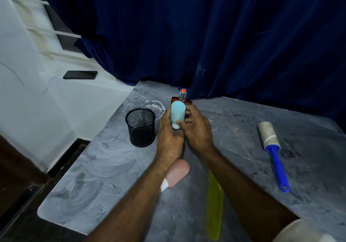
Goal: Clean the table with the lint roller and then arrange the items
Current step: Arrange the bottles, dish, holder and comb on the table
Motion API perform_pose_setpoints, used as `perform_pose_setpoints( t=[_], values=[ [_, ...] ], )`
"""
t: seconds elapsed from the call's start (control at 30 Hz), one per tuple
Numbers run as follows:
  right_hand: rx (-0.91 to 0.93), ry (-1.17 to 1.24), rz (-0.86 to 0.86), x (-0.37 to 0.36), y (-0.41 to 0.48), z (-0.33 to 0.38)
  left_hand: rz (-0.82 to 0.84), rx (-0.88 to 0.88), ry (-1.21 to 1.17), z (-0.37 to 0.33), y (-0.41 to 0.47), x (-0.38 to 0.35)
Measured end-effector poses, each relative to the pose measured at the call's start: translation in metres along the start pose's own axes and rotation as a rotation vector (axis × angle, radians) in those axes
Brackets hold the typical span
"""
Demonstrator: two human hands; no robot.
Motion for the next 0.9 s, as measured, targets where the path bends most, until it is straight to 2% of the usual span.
perform_pose_setpoints(
  t=[0.2, 0.33, 0.9],
  values=[
    [0.030, -0.088, 0.003, -0.006, 0.000, -0.004, 0.067, 0.060, -0.035, 0.004, 0.010, -0.002],
    [0.019, -0.123, 0.011, -0.006, -0.005, -0.008, 0.064, -0.015, 0.003, 0.006, 0.008, 0.001],
    [-0.040, -0.082, 0.061, -0.004, -0.010, -0.006, 0.071, 0.001, 0.081, -0.003, -0.003, 0.008]
  ],
)
Point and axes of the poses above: each hand's wrist, its own y-axis towards the middle knuckle, its own x-axis out of the back of the hand, z = x × y, the point moved 4 cm from there along y, towards the middle knuckle, and after that the axes turned 15 degrees about -z, right-handed, at the moved point
